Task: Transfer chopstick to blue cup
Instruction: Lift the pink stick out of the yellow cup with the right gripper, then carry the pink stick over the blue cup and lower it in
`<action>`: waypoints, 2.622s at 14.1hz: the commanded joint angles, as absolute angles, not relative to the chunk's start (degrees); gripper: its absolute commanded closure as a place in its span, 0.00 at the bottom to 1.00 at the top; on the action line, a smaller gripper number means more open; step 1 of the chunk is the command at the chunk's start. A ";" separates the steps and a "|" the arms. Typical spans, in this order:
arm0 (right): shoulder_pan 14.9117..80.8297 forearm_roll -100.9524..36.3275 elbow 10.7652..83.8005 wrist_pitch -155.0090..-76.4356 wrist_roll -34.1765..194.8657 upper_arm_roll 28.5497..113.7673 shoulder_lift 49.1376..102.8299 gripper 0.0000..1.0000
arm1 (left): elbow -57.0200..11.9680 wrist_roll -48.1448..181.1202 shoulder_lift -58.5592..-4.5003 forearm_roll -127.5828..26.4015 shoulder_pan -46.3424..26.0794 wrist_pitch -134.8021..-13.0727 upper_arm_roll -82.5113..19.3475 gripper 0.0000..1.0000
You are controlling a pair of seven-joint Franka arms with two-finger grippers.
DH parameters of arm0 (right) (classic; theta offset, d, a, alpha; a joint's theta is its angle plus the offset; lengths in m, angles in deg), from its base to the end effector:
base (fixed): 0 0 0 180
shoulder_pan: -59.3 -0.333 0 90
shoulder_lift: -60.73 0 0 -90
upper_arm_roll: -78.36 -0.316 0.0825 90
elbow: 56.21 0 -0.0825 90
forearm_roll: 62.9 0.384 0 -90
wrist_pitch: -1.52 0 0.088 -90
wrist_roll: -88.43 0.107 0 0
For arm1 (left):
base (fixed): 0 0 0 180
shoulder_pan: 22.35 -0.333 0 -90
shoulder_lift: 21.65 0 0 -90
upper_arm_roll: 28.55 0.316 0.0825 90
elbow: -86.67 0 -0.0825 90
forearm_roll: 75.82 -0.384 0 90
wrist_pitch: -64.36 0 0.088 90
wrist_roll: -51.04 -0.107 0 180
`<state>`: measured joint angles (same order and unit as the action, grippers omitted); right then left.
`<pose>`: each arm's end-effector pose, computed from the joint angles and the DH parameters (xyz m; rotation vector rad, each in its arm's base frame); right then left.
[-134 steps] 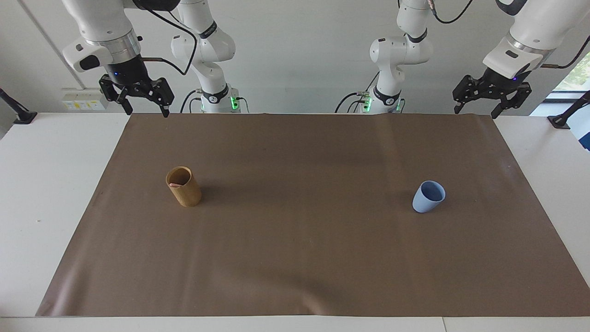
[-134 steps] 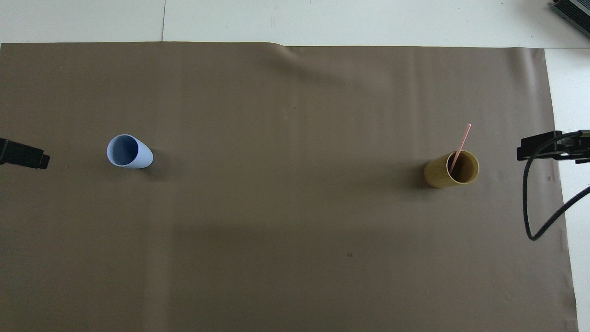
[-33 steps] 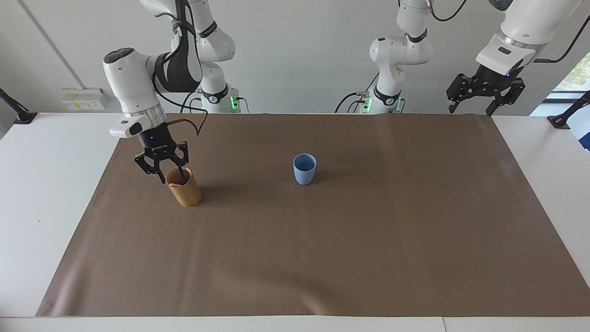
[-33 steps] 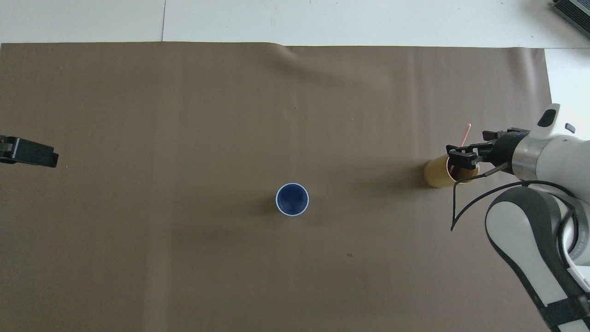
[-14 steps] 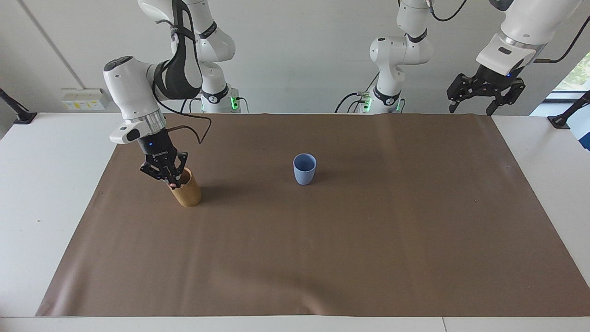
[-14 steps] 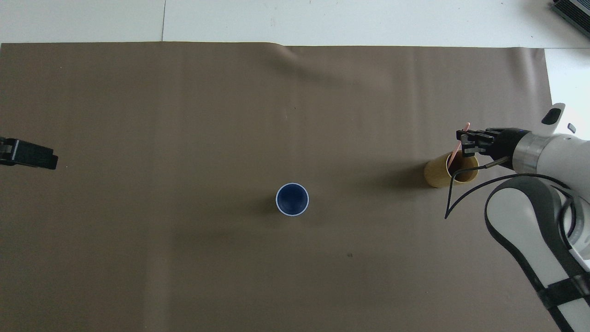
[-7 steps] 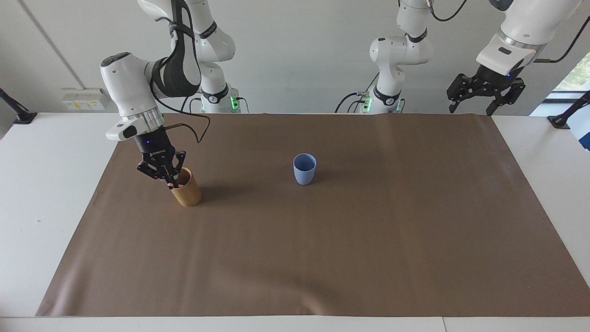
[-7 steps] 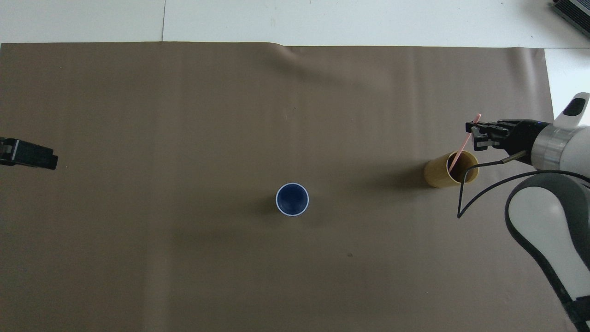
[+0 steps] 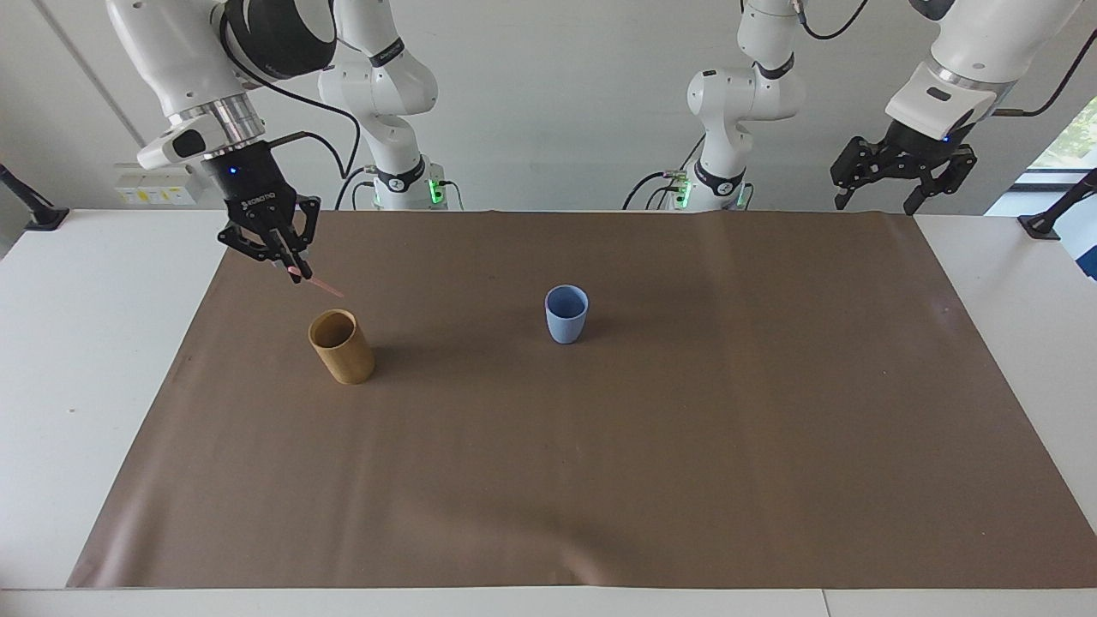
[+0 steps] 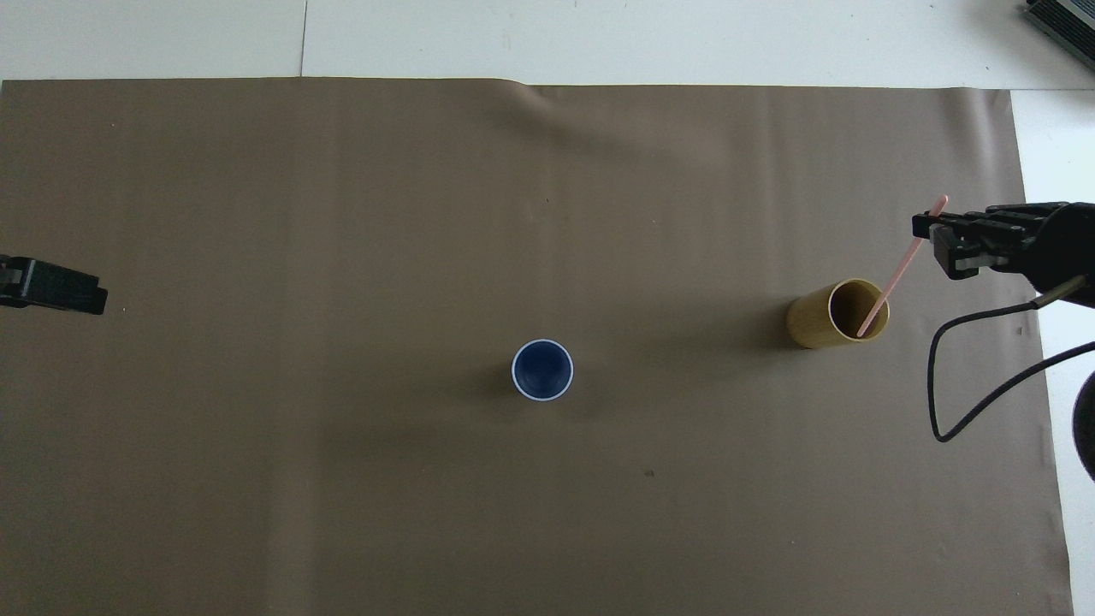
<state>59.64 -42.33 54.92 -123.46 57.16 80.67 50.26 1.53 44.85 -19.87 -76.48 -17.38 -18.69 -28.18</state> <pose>0.5410 -0.0136 0.6099 -2.8036 -0.5026 -0.7297 0.5303 -0.0413 0.6703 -3.1168 0.2922 0.0087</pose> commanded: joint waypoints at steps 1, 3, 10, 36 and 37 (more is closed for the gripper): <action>58.95 -47.49 51.12 -121.00 62.30 78.89 51.06 1.00 | 0.54 45.07 -18.66 -77.13 -17.60 -18.17 -28.47 0.00; 55.53 -51.45 50.23 -120.91 71.07 77.22 51.33 1.00 | 0.54 45.07 -18.66 -77.13 -17.60 -18.17 -28.64 0.00; 40.94 -59.99 46.80 -123.18 94.38 76.87 54.40 1.00 | 0.54 45.07 -18.74 -77.04 -17.60 -18.70 -28.47 0.00; 25.37 -77.85 53.56 -144.02 122.45 76.69 67.76 1.00 | 0.45 44.28 -18.57 -76.96 -17.60 -18.00 -28.47 0.00; 25.46 -77.41 54.35 -143.67 122.79 76.69 67.41 1.00 | 0.45 44.36 -18.66 -76.96 -17.60 -18.00 -28.64 0.00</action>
